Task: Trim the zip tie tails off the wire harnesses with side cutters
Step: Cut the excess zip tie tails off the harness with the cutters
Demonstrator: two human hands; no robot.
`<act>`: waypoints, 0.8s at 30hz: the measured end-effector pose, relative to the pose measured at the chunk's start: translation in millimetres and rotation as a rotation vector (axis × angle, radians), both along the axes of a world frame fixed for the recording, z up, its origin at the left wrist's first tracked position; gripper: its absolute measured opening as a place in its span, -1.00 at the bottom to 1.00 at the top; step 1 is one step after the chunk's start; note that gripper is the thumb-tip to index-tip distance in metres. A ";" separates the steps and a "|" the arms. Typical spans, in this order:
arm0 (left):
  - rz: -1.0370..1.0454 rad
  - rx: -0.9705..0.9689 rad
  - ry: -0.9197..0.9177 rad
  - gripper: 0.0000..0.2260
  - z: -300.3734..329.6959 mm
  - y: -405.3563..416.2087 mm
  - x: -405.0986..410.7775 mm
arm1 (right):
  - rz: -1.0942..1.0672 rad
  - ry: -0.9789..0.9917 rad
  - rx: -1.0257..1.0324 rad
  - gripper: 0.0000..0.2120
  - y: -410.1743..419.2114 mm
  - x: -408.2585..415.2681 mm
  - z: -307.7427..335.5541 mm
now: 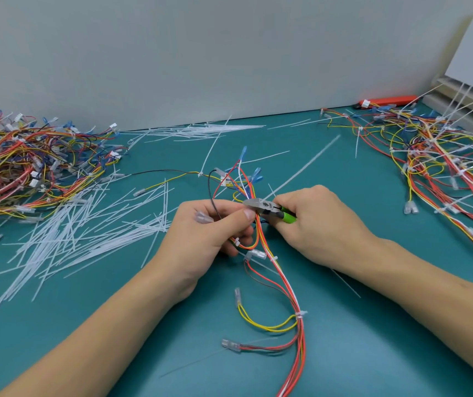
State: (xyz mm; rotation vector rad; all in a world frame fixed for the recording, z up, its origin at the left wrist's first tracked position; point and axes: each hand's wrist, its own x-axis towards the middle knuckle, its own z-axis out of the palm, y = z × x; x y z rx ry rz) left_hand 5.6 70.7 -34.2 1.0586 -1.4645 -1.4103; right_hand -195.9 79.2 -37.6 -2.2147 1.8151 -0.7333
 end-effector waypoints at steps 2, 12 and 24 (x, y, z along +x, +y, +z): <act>0.004 0.002 0.003 -0.86 1.5 1.2 -0.4 | -0.009 -0.001 -0.023 -0.74 1.6 -0.3 -2.0; 0.016 0.023 0.003 -0.88 2.1 1.1 0.7 | 0.028 -0.196 -0.100 -0.94 2.0 -2.2 -5.4; -0.005 -0.008 0.002 -0.92 -0.9 -0.1 0.4 | 0.024 -0.138 0.002 -0.90 3.3 -2.3 -4.7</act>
